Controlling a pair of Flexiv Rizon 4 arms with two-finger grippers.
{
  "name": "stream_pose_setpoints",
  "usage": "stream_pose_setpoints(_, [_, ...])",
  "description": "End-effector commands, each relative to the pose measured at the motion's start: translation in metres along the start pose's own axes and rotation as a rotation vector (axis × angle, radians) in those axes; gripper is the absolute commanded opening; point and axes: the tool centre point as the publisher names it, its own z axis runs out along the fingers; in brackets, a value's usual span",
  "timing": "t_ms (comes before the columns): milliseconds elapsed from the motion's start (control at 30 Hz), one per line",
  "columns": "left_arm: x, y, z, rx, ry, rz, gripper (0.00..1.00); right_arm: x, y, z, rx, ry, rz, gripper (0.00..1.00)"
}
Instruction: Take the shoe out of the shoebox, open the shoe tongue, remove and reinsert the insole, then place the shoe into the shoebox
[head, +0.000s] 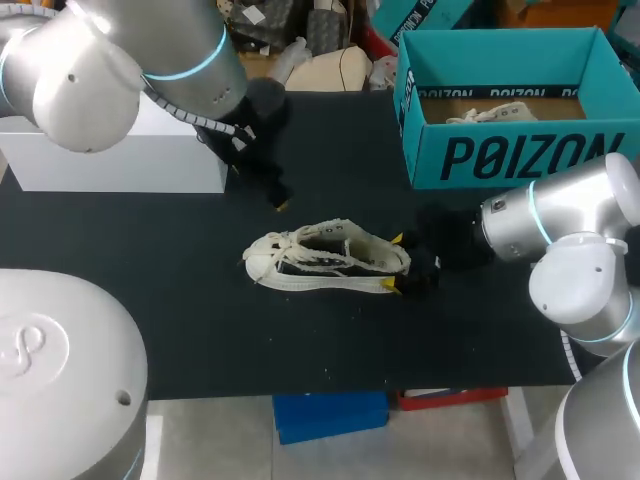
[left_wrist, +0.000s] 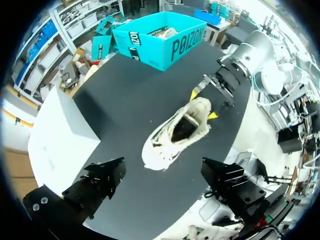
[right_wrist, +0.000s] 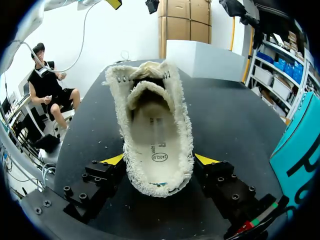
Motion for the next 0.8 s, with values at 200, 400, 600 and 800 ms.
stream_pose_setpoints(200, [0.004, -0.007, 0.0, -0.237, -0.189, -0.534, 1.0, 0.001, 0.0, 0.003, 0.003, 0.001, 0.001, 0.0])
stream_pose_setpoints(400, [0.005, -0.013, 0.001, -0.266, -0.219, -0.678, 1.0, 0.001, 0.0, 0.003, 0.003, 0.001, 0.001, 0.0])
stream_pose_setpoints(600, [0.028, -0.025, 0.021, -0.341, -0.316, -0.954, 1.0, 0.001, 0.0, 0.003, 0.003, 0.001, 0.001, 0.0])
stream_pose_setpoints(800, [0.047, -0.031, 0.047, -0.4, -0.434, -0.972, 1.0, 0.001, 0.0, 0.003, 0.003, 0.001, 0.001, 0.0])
